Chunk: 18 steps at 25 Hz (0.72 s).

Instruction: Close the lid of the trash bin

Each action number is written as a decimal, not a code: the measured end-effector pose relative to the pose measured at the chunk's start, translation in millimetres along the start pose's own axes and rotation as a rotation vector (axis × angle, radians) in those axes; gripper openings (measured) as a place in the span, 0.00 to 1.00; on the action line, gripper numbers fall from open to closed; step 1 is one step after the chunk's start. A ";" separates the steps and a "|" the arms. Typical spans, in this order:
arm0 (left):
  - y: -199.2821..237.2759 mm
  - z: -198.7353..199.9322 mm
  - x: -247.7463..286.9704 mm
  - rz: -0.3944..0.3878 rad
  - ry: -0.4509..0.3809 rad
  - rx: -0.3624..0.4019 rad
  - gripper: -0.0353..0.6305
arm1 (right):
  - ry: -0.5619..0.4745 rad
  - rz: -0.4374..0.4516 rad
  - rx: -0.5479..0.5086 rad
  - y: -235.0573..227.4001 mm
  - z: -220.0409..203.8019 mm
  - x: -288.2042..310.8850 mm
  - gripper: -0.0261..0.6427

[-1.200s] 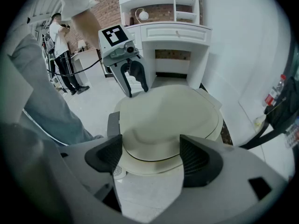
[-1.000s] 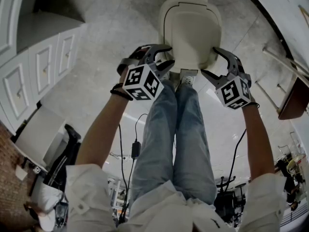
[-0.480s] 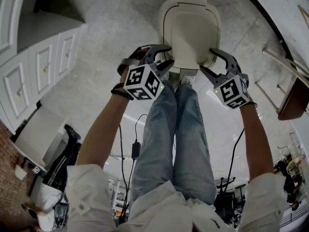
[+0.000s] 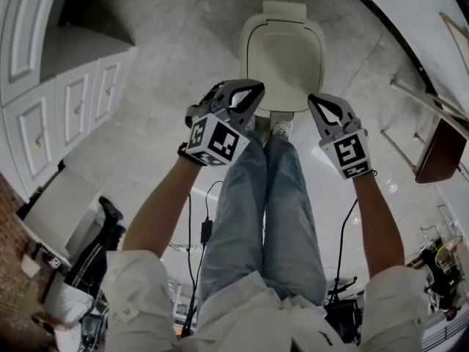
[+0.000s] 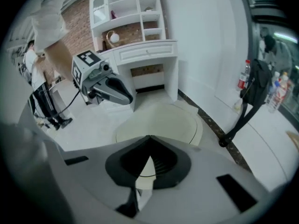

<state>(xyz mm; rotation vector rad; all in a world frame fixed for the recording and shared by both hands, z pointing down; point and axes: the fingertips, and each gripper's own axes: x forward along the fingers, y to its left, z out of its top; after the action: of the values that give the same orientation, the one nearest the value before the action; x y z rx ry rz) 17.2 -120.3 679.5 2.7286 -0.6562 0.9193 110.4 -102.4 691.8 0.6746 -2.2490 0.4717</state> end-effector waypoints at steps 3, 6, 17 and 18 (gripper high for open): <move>7.6 34.9 -25.8 0.028 -0.091 -0.158 0.09 | -0.093 -0.079 0.122 -4.2 36.1 -33.0 0.07; 11.0 75.5 -63.0 0.061 -0.169 -0.274 0.09 | -0.183 -0.174 0.242 -5.0 80.4 -78.1 0.07; 51.6 288.0 -258.0 0.246 -0.501 -0.378 0.09 | -0.571 -0.336 0.383 -2.8 288.3 -303.0 0.07; 53.7 300.6 -278.1 0.268 -0.516 -0.371 0.09 | -0.594 -0.346 0.381 0.8 302.2 -324.8 0.07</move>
<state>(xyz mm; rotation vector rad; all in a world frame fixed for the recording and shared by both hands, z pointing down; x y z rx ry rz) -46.5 -164.1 273.8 2.5663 -1.1692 0.0883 139.9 -151.0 251.8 1.5393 -2.5182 0.5859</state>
